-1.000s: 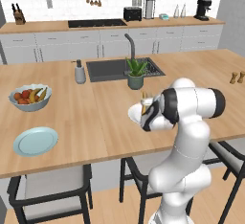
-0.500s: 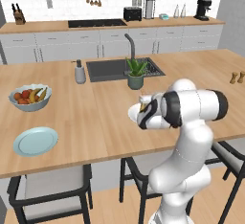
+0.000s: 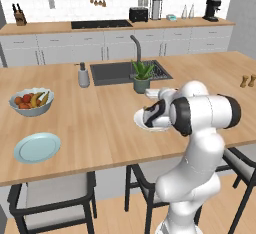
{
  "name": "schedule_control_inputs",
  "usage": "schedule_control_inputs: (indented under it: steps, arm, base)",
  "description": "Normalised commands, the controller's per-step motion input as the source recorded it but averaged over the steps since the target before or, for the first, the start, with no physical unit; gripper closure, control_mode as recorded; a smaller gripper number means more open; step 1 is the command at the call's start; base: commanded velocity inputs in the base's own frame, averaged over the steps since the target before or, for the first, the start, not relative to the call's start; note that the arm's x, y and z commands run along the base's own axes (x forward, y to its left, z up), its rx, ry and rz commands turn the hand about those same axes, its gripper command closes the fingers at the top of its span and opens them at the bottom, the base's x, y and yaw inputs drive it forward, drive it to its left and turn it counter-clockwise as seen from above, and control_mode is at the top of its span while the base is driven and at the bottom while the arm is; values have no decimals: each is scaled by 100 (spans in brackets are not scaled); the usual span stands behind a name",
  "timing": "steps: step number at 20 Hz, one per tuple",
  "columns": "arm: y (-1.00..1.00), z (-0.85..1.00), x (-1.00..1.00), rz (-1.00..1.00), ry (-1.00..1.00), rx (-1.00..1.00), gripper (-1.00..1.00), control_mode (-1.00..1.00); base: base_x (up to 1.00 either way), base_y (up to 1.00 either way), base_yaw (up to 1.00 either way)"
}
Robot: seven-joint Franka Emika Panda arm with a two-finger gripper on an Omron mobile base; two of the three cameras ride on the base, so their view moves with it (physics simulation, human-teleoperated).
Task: Place one bun and one sausage from the bowl on each plate.
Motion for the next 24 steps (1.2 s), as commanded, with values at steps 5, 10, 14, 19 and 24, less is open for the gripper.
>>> schedule_control_inputs:
  steps: [5, 10, 14, 19, 24]
  arm:
    - [8, 94, -67, 0, 24, 0, -100, -100]
    - [10, 96, -68, 0, 47, 0, -100, -100]
    - [2, 79, -55, 0, 48, 0, -100, -100]
    - [17, 2, -92, 0, 33, 2, -100, -100]
    - [35, -23, -95, 0, 12, 0, -100, -100]
  base:
    - [0, 0, 0]
    - [0, 0, 0]
    - [0, 0, 0]
    - [0, 0, 0]
    - [0, 0, 0]
